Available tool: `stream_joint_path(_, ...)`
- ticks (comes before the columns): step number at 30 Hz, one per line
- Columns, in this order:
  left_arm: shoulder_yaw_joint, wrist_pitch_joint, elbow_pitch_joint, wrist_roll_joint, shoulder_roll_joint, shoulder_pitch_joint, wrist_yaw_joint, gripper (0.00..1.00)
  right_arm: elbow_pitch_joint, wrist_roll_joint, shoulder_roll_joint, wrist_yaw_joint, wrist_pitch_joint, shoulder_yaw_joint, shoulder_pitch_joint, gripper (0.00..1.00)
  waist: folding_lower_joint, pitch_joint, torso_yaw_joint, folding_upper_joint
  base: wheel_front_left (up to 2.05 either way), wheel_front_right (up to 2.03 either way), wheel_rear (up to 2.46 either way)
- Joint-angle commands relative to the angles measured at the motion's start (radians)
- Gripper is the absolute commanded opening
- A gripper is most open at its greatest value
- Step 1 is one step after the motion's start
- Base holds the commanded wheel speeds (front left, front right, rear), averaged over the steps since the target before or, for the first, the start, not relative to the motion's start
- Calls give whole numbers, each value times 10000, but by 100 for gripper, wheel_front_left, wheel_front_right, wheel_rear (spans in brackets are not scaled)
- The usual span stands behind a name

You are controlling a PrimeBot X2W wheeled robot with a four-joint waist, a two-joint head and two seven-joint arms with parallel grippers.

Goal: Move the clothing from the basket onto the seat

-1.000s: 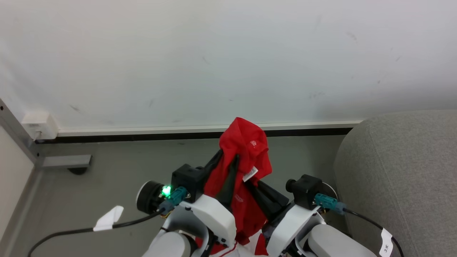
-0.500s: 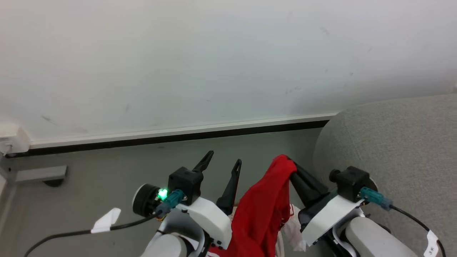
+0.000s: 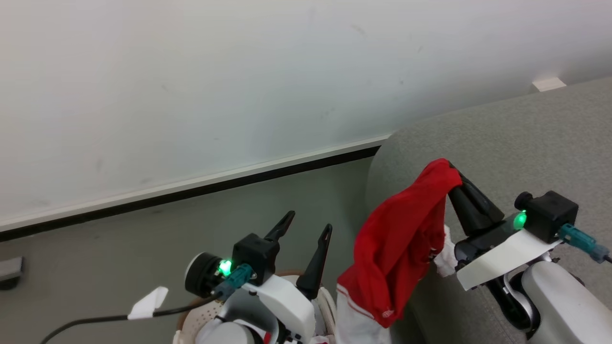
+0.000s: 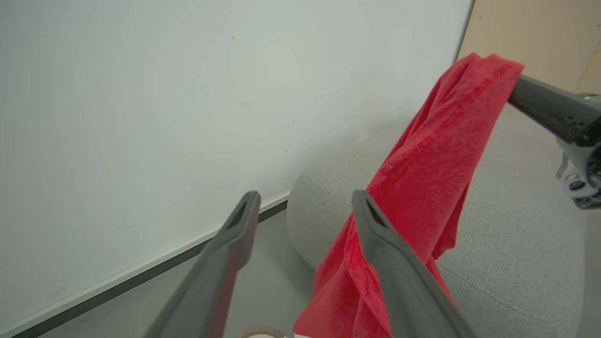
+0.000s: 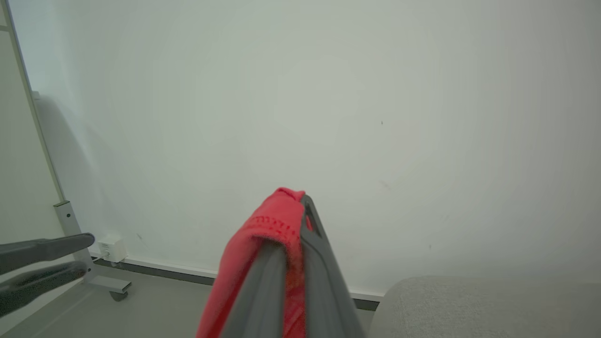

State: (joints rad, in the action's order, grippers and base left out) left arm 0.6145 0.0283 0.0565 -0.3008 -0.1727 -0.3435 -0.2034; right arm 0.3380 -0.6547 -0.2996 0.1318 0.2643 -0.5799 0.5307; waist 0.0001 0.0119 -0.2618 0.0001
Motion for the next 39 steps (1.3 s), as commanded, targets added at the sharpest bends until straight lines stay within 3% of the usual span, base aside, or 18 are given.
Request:
stream_joint_path(1,9,-92,-6,-48,9,26,11,100,-149,16,-156,-21,2,141,16,0,-1,90,-343,-1,0,0,0)
stream_joint_path(11,249,-306,172,-108,233,-103,105,100,-713,-83,-804,-21,2,797,-208,0,-1,277,-1147,-1,0,0,0)
stream_joint_path(19,380,-266,228,25,309,-391,110,100,-822,-191,-955,-21,2,1137,-68,0,-1,693,-1303,-1,0,0,0)
stream_joint_path(31,694,186,297,705,463,-2395,406,100,-511,-618,-1403,-21,-192,2826,2140,0,-1,3457,-616,-1,0,0,0)
stream_joint_path(39,933,166,697,1089,760,-4008,718,100,503,-664,-2794,-23,-800,5119,5101,0,-1,5227,-34,-1,0,0,0)
